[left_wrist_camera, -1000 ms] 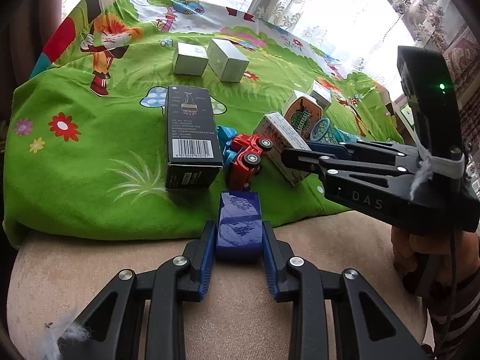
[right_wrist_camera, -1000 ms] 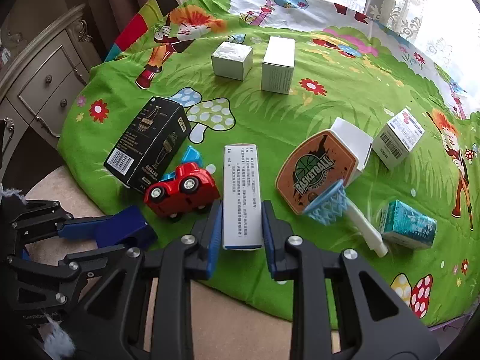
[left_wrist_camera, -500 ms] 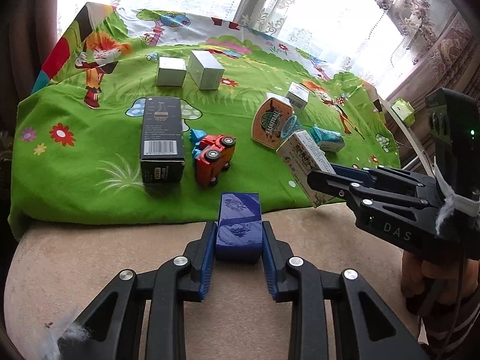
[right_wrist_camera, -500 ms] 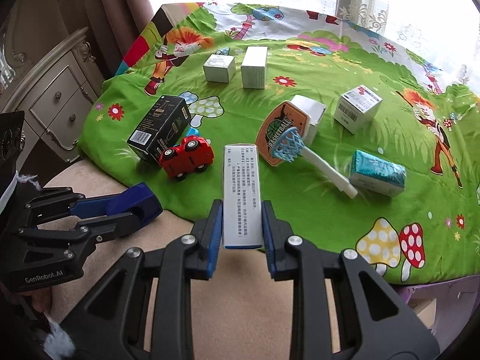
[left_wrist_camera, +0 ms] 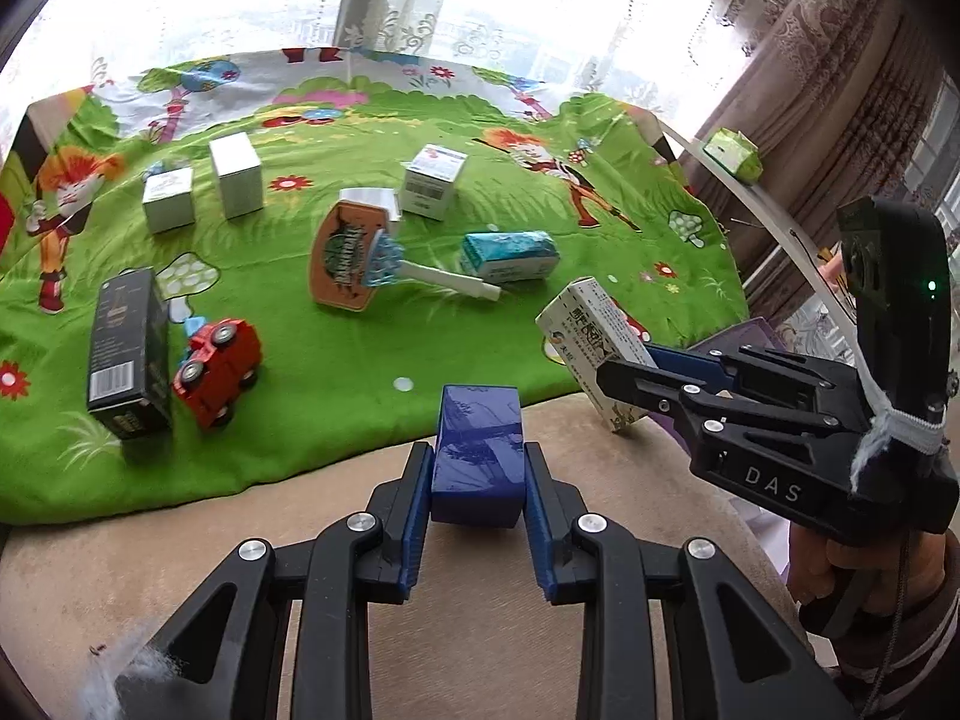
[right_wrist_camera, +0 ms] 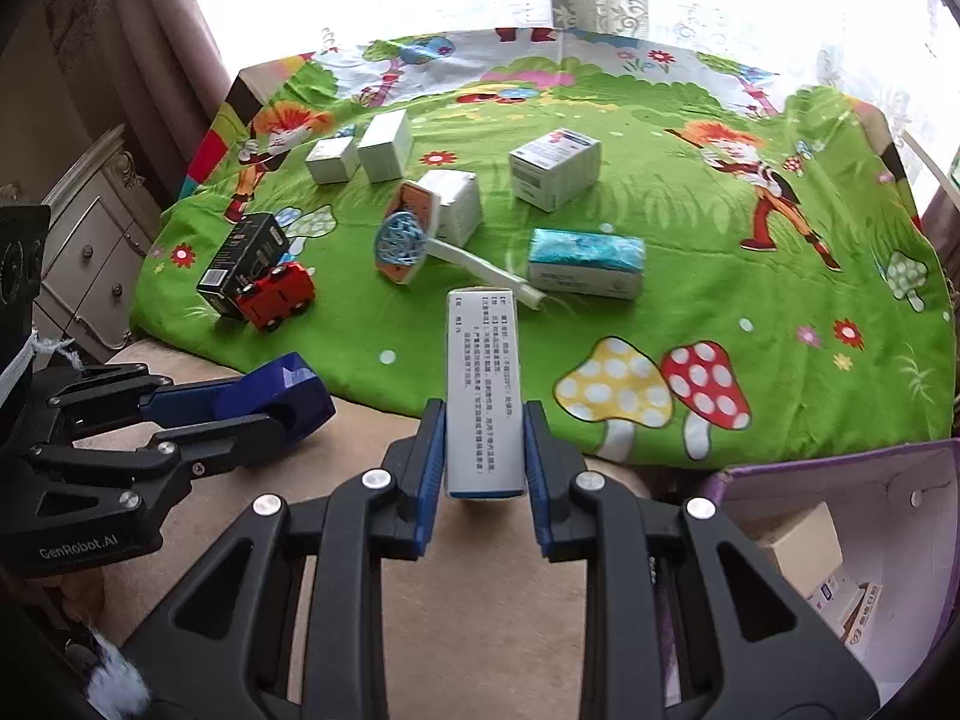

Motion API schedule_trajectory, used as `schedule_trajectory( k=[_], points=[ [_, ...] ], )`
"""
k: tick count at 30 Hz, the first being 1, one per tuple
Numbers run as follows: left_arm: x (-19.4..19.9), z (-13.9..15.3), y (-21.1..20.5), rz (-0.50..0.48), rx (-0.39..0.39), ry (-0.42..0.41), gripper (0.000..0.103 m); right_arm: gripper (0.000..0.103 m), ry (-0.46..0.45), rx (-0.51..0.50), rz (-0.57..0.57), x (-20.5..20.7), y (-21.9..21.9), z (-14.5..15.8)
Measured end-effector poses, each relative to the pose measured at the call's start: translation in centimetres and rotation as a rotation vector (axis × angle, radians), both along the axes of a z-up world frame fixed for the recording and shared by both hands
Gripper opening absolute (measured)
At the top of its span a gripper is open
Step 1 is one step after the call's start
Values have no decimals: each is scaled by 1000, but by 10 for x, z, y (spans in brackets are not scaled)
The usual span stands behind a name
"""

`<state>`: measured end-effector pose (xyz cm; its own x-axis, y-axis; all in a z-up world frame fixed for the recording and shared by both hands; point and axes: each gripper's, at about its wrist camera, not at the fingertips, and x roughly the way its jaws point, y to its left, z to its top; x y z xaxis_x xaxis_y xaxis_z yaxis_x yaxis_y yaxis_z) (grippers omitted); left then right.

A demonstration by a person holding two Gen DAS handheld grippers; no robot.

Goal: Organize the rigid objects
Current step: 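Carry both held items into the purple box and open both tools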

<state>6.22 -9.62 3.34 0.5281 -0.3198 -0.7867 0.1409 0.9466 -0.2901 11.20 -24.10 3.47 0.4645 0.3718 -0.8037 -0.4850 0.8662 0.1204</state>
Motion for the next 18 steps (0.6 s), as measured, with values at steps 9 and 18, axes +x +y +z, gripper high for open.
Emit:
schedule_trajectory(
  k=[9, 18],
  points=[
    [22, 5, -70, -152, 31, -6, 30, 29, 11, 15, -178, 5, -84, -3],
    [35, 4, -128, -281, 50, 0, 30, 29, 12, 7, -350, 11, -163, -6]
  ],
)
